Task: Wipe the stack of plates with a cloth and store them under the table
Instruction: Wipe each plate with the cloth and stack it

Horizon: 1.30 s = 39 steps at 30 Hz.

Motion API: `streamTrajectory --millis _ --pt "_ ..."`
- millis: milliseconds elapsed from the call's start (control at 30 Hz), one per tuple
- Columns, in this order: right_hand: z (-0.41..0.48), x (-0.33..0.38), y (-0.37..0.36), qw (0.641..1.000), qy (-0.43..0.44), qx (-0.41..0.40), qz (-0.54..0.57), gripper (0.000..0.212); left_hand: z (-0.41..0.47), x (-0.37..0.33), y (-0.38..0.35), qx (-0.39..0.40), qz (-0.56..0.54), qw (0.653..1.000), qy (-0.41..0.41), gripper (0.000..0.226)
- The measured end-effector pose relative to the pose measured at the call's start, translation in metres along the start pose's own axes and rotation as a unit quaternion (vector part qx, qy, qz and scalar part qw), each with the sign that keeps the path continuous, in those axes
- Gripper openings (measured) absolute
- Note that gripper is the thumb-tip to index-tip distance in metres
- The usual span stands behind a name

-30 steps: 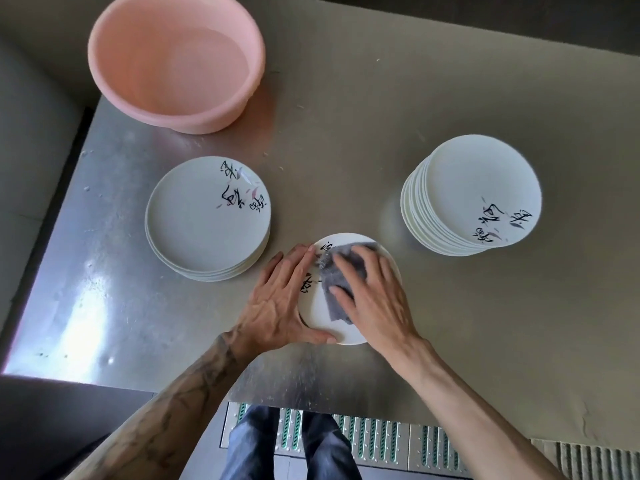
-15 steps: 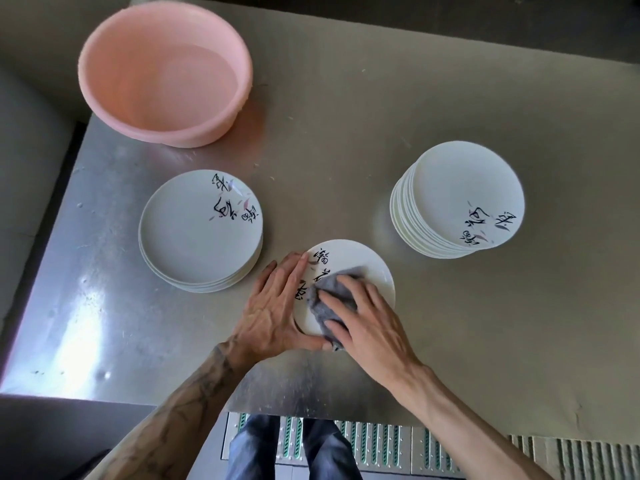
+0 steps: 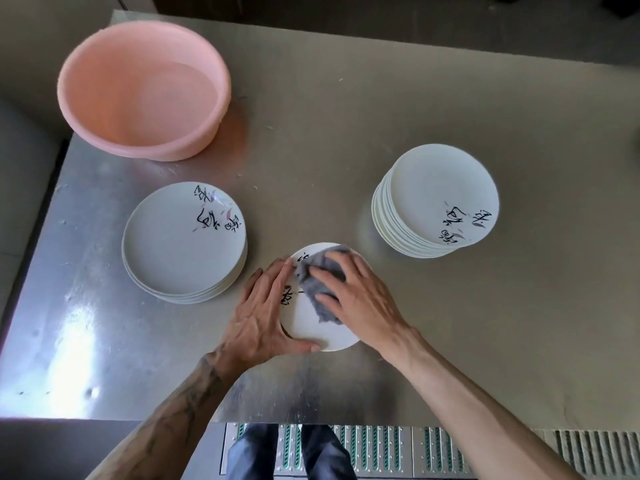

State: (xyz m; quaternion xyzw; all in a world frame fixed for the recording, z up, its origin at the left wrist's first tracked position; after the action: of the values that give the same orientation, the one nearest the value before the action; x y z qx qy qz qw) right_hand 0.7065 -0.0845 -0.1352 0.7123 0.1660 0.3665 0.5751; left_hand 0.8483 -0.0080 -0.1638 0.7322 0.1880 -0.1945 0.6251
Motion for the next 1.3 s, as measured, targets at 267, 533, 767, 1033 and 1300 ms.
streamTrajectory --millis 267,533,767,1033,1300 --pt "-0.051 0.01 -0.007 0.997 -0.048 0.024 0.048 0.051 0.001 -0.001 0.001 -0.003 -0.002 1.0 -0.002 0.15" --pt "0.007 0.009 -0.003 0.992 -0.106 -0.011 0.069 0.048 0.001 -0.001 0.002 -0.002 -0.012 1.0 0.003 0.146" --pt "-0.02 0.03 -0.018 0.995 0.034 0.043 0.083 0.047 0.001 0.0 -0.002 0.0 0.01 1.0 -0.004 0.148" --pt "-0.06 -0.006 0.001 0.997 -0.08 0.002 0.02 0.052 0.0 -0.001 0.001 -0.008 -0.011 1.0 -0.003 0.15" --pt "-0.021 0.025 -0.014 0.993 -0.057 0.016 0.1 0.053 0.0 -0.002 0.001 -0.012 -0.004 1.0 -0.013 0.145"
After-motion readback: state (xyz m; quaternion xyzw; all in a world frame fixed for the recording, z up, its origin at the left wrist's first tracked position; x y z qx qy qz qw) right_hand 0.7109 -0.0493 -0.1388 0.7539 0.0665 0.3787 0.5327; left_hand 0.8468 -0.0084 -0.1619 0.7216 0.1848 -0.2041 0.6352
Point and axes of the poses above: each hand's wrist, its own z-axis towards the middle knuckle, its own y-axis out of the back of the hand, x = y × z, the point moved 8 cm from there along z, towards the middle knuckle, and after that the axes turned 1 degree about y, right-handed, at the moved point
